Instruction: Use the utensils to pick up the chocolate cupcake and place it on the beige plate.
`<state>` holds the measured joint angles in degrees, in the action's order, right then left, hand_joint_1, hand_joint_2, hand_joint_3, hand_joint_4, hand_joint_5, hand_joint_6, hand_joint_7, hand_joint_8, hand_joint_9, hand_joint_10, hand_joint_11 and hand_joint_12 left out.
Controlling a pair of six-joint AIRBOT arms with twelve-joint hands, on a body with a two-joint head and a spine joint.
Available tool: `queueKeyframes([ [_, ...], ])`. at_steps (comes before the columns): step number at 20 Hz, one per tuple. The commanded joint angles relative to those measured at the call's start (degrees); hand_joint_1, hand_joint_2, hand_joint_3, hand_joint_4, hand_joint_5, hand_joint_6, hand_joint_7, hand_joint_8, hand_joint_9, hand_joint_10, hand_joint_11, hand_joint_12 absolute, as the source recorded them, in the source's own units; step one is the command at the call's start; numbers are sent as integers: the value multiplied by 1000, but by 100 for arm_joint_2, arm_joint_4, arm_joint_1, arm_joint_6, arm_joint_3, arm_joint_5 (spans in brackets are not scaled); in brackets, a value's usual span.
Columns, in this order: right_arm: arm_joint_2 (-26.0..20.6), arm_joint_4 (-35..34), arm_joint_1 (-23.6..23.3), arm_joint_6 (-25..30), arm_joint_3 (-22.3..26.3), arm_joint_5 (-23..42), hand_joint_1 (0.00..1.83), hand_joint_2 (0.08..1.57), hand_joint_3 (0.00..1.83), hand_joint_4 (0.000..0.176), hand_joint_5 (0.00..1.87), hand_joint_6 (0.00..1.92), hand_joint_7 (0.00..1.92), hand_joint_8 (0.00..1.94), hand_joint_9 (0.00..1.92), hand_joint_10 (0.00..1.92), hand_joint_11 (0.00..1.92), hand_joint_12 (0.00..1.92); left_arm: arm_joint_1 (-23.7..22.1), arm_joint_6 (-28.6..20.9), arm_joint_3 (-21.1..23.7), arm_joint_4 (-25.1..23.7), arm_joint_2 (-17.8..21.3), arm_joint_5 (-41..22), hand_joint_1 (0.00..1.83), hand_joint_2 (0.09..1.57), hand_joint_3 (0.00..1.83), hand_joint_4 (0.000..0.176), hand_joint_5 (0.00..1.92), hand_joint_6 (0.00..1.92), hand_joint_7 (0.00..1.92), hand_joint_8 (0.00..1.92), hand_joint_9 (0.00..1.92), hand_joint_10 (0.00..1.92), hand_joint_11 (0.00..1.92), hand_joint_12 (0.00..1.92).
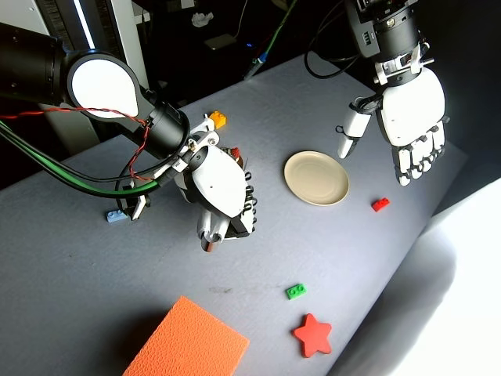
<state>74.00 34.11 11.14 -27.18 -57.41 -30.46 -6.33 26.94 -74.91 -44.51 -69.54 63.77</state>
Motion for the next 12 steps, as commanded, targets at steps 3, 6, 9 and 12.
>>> queueKeyframes([
  [3, -38, 138, -97, -14, -3, 342, 1125, 1294, 7, 0, 555, 1429, 654, 1532, 385, 1485, 376, 1648, -62, 30, -13, -410, 40, -57, 370, 1046, 2, 0, 108, 0, 104, 0, 111, 0, 0, 383],
  [6, -46, 138, -104, -19, -3, 344, 1173, 1289, 0, 0, 713, 1203, 632, 1729, 425, 1503, 447, 1636, -62, 30, -13, -410, 41, -56, 408, 1030, 0, 0, 139, 3, 129, 2, 133, 2, 0, 461],
  [9, -46, 138, -109, -19, -2, 344, 1297, 1273, 0, 0, 700, 1158, 631, 1613, 632, 1657, 576, 1562, -62, 30, -14, -409, 39, -56, 395, 1044, 2, 0, 127, 3, 121, 4, 125, 3, 0, 405],
  [12, -47, 138, -109, -19, -1, 340, 1330, 1267, 1, 0, 684, 1198, 616, 1582, 690, 1646, 719, 1481, -62, 30, -14, -409, 40, -56, 375, 1046, 0, 0, 110, 4, 105, 4, 120, 5, 0, 380],
])
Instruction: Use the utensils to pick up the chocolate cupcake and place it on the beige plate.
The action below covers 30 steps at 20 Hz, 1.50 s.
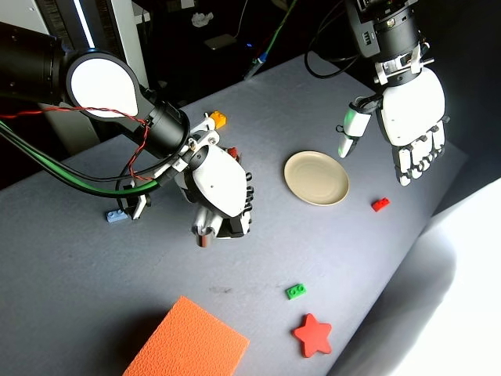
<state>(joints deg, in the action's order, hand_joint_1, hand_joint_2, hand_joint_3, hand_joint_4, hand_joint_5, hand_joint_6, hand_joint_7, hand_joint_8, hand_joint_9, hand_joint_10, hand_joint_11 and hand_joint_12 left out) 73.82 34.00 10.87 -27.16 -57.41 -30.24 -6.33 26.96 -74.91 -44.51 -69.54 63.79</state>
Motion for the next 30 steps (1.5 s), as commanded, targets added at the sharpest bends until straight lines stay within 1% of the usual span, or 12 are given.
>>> queueKeyframes([
  [1, -34, 148, -96, -19, -1, 306, 1332, 1263, 0, 0, 715, 1149, 618, 1584, 680, 1647, 755, 1485, -62, 28, -14, -409, 40, -58, 382, 1048, 0, 0, 119, 4, 118, 6, 132, 6, 0, 400],
  [4, -62, 148, -228, 35, -1, 297, 1345, 1230, 0, 0, 811, 996, 673, 1510, 707, 1606, 828, 1440, -62, 28, -14, -409, 40, -58, 372, 1039, 0, 0, 125, 2, 123, 3, 148, 6, 0, 457],
  [5, -70, 150, -285, 77, -3, 296, 1339, 1246, 1, 0, 786, 1034, 641, 1566, 676, 1641, 811, 1470, -62, 28, -14, -409, 40, -58, 374, 1041, 0, 0, 122, 0, 119, 0, 143, 2, 0, 433],
  [6, -74, 150, -328, 115, -3, 287, 1448, 1203, 0, 0, 850, 899, 656, 1480, 651, 1542, 834, 1578, -62, 28, -14, -409, 39, -58, 388, 1039, 0, 0, 119, 0, 110, 0, 133, 0, 0, 425],
  [7, -74, 151, -406, 175, -5, 256, 1369, 1210, 0, 0, 887, 901, 678, 1481, 704, 1562, 833, 1472, -63, 28, -17, -409, 37, -58, 391, 1038, 0, 0, 121, 1, 112, 1, 133, 1, 0, 421],
  [8, -74, 152, -447, 231, -12, 234, 1454, 1189, 0, 0, 919, 836, 662, 1431, 667, 1502, 822, 1590, -63, 28, -18, -409, 36, -58, 396, 1037, 0, 0, 119, 0, 111, 1, 129, 0, 0, 418],
  [12, -30, 155, -639, 486, -150, 148, 1364, 1215, 1, 0, 932, 883, 645, 1458, 655, 1600, 758, 1549, -63, 28, -18, -406, 36, -58, 393, 1039, 0, 0, 120, 2, 113, 3, 129, 2, 0, 416],
  [13, 30, 155, -691, 529, -254, 112, 1452, 1197, 0, 0, 944, 808, 660, 1411, 630, 1538, 765, 1663, -63, 27, -18, -404, 36, -58, 399, 1036, 0, 0, 129, 3, 119, 3, 133, 3, 0, 438],
  [16, 290, -72, -849, 555, -687, -36, 1354, 1194, 0, 0, 969, 811, 712, 1429, 709, 1544, 800, 1447, -65, 27, -21, -401, 35, -58, 384, 1042, 0, 0, 123, 2, 117, 2, 130, 2, 0, 435],
  [18, 474, -100, -969, 534, -906, -36, 1464, 1237, 0, 0, 804, 1004, 566, 1512, 558, 1561, 671, 1696, -65, 27, -21, -400, 34, -58, 395, 1041, 0, 0, 126, 2, 118, 1, 132, 1, 0, 419],
  [20, 678, -110, -1055, 535, -1111, -71, 1349, 1211, 0, 0, 946, 888, 650, 1476, 676, 1555, 763, 1459, -65, 27, -22, -400, 34, -58, 388, 1039, 0, 0, 124, 0, 112, 2, 132, 1, 0, 404],
  [30, 1947, -309, -1183, 543, -2511, 168, 1331, 1247, 0, 0, 893, 973, 557, 1550, 629, 1645, 752, 1500, -70, 30, -79, -299, -16, -58, 393, 1032, 0, 0, 154, 2, 143, 1, 152, 1, 0, 376],
])
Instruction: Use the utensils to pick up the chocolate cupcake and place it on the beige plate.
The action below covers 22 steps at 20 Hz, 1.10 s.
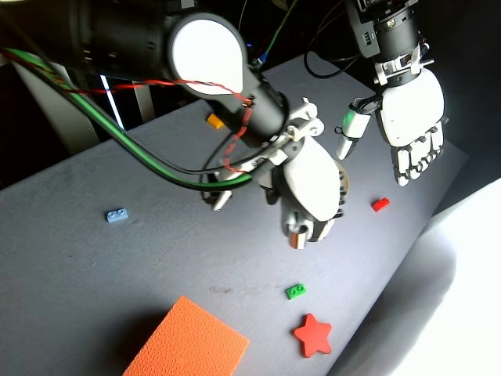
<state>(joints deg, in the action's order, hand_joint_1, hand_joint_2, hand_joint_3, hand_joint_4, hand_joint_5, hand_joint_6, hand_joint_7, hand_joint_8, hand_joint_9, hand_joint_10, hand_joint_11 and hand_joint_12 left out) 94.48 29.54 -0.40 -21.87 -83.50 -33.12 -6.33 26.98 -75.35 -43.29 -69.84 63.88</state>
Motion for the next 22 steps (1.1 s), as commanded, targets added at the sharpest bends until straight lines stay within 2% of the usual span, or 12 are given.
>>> queueKeyframes([
  [1, 28, 135, -25, 17, -61, 503, 1332, 1246, 0, 0, 891, 968, 563, 1553, 632, 1644, 752, 1491, -69, 33, -36, -421, 13, -67, 415, 1023, 0, 0, 165, 4, 153, 3, 161, 3, 0, 390],
  [5, 366, 136, 71, 7, -401, 611, 1334, 1243, 0, 0, 889, 958, 565, 1561, 651, 1626, 819, 1419, -69, 36, -46, -424, 0, -70, 390, 1041, 1, 0, 173, 5, 167, 4, 161, 3, 0, 351],
  [8, 565, 137, 204, 19, -584, 766, 1337, 1234, 0, 0, 906, 954, 599, 1517, 647, 1625, 760, 1494, -69, 43, -54, -428, -14, -73, 409, 1034, 0, 0, 147, 0, 141, 0, 142, 0, 0, 299],
  [10, 672, 178, 286, 22, -706, 936, 1331, 1247, 0, 0, 895, 974, 565, 1546, 618, 1656, 746, 1517, -69, 45, -56, -430, -18, -74, 388, 1033, 0, 0, 149, 2, 149, 2, 157, 3, 0, 355],
  [12, 736, 181, 319, 34, -799, 1054, 1342, 1220, 0, 0, 924, 913, 621, 1485, 690, 1592, 839, 1431, -69, 45, -58, -432, -21, -74, 393, 1034, 0, 0, 158, 2, 158, 1, 159, 1, 0, 379],
  [13, 784, 181, 344, 40, -878, 1104, 1338, 1237, 2, 0, 879, 954, 600, 1546, 660, 1634, 820, 1451, -68, 45, -58, -433, -23, -74, 391, 1037, 2, 0, 159, 2, 158, 1, 160, 1, 0, 378],
  [15, 853, 189, 387, 40, -1003, 1165, 1336, 1239, 1, 0, 877, 968, 579, 1561, 675, 1610, 824, 1435, -68, 45, -59, -434, -25, -76, 390, 1045, 3, 0, 145, 0, 138, 0, 132, 0, 0, 334],
  [17, 886, 213, 421, 40, -1086, 1215, 1332, 1253, 1, 0, 863, 972, 571, 1588, 623, 1667, 772, 1495, -67, 49, -59, -435, -27, -80, 397, 1046, 1, 0, 157, 4, 147, 4, 137, 3, 0, 326],
  [20, 914, 272, 455, 40, -1151, 1339, 1340, 1231, 0, 0, 897, 936, 621, 1513, 656, 1625, 758, 1485, -67, 57, -61, -438, -30, -82, 400, 1040, 0, 0, 176, 6, 166, 6, 149, 5, 0, 354],
  [22, 926, 272, 464, 40, -1178, 1380, 1335, 1241, 1, 0, 874, 981, 610, 1537, 635, 1646, 736, 1495, -65, 58, -63, -443, -41, -82, 398, 1038, 0, 0, 161, 1, 147, 0, 141, 0, 0, 338],
])
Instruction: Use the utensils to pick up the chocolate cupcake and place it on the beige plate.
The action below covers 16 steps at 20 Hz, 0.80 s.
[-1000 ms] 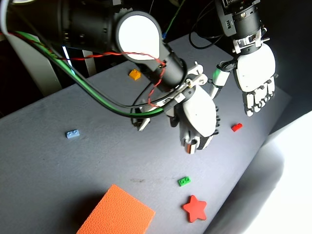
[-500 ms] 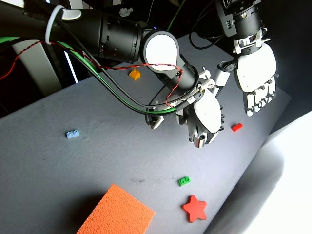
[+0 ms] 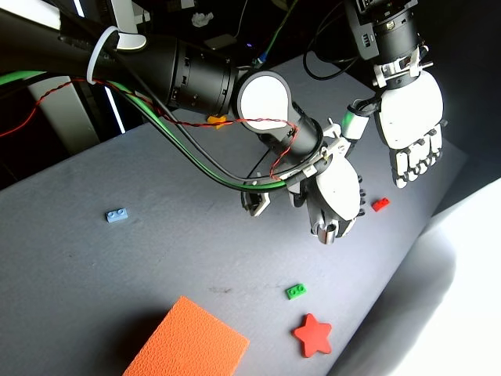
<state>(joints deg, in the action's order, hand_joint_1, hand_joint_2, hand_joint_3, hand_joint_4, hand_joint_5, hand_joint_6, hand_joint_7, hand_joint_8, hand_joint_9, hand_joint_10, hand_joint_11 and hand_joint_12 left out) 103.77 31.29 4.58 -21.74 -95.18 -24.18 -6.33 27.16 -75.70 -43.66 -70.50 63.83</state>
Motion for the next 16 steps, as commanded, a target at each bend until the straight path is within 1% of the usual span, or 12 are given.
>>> queueKeyframes([
  [1, -3, 98, -27, 27, -15, 492, 1332, 1247, 1, 0, 867, 1005, 580, 1544, 634, 1657, 743, 1495, -65, 47, -30, -422, 8, -78, 401, 1037, 0, 0, 158, 0, 144, 0, 140, 0, 0, 338],
  [2, -3, 98, -22, 27, -15, 492, 1443, 1225, 1, 0, 849, 976, 589, 1502, 586, 1610, 758, 1632, -65, 47, -30, -425, 4, -79, 412, 1039, 0, 0, 156, 0, 135, 0, 133, 0, 0, 320],
  [3, -3, 98, -10, 27, -15, 501, 1468, 1212, 0, 0, 857, 955, 619, 1471, 597, 1571, 763, 1644, -65, 47, -30, -426, 3, -84, 413, 1035, 0, 0, 159, 1, 137, 1, 141, 2, 0, 348],
  [4, -3, 98, 2, 27, -15, 512, 1474, 1207, 0, 0, 843, 998, 639, 1437, 614, 1545, 772, 1636, -65, 47, -30, -427, 3, -88, 401, 1034, 0, 0, 161, 1, 142, 2, 146, 3, 0, 386],
  [5, -3, 98, 21, 27, -15, 526, 1474, 1209, 0, 0, 825, 1007, 624, 1460, 617, 1550, 780, 1635, -65, 47, -30, -433, 3, -89, 415, 1029, 0, 0, 166, 2, 144, 2, 146, 2, 0, 389],
  [7, -3, 100, 44, 27, -18, 538, 1473, 1222, 1, 0, 799, 1020, 604, 1503, 597, 1581, 746, 1679, -65, 47, -30, -444, 2, -93, 404, 1037, 1, 0, 159, 0, 145, 1, 130, 0, 0, 331],
  [8, -4, 101, 49, 27, -20, 539, 1475, 1214, 0, 0, 819, 992, 619, 1483, 617, 1549, 758, 1656, -65, 47, -30, -445, 0, -93, 395, 1037, 1, 0, 157, 0, 142, 0, 133, 1, 0, 350],
  [11, -4, 101, 70, 27, -20, 575, 1471, 1227, 1, 0, 750, 1088, 588, 1519, 612, 1555, 764, 1672, -65, 47, -30, -446, -4, -93, 377, 1043, 2, 0, 150, 0, 148, 2, 140, 3, 0, 325],
  [13, -5, 103, 93, 26, -21, 606, 1473, 1221, 0, 0, 731, 1101, 620, 1494, 641, 1518, 774, 1663, -65, 47, -30, -446, -3, -93, 374, 1044, 1, 0, 156, 2, 153, 2, 145, 3, 0, 340],
  [14, -5, 103, 98, 26, -21, 607, 1473, 1227, 2, 0, 716, 1119, 601, 1527, 625, 1542, 766, 1662, -65, 47, -30, -446, -3, -93, 379, 1038, 0, 0, 153, 1, 148, 0, 141, 1, 0, 341],
  [15, -7, 103, 100, 26, -21, 608, 1474, 1223, 0, 0, 719, 1114, 617, 1508, 634, 1529, 778, 1647, -65, 47, -30, -446, -4, -92, 381, 1033, 0, 0, 165, 3, 161, 3, 156, 4, 0, 381],
  [16, -7, 103, 104, 26, -22, 614, 1473, 1222, 0, 0, 716, 1116, 623, 1501, 643, 1509, 776, 1660, -65, 47, -30, -446, -4, -92, 396, 1032, 0, 0, 156, 1, 155, 1, 150, 1, 0, 349],
])
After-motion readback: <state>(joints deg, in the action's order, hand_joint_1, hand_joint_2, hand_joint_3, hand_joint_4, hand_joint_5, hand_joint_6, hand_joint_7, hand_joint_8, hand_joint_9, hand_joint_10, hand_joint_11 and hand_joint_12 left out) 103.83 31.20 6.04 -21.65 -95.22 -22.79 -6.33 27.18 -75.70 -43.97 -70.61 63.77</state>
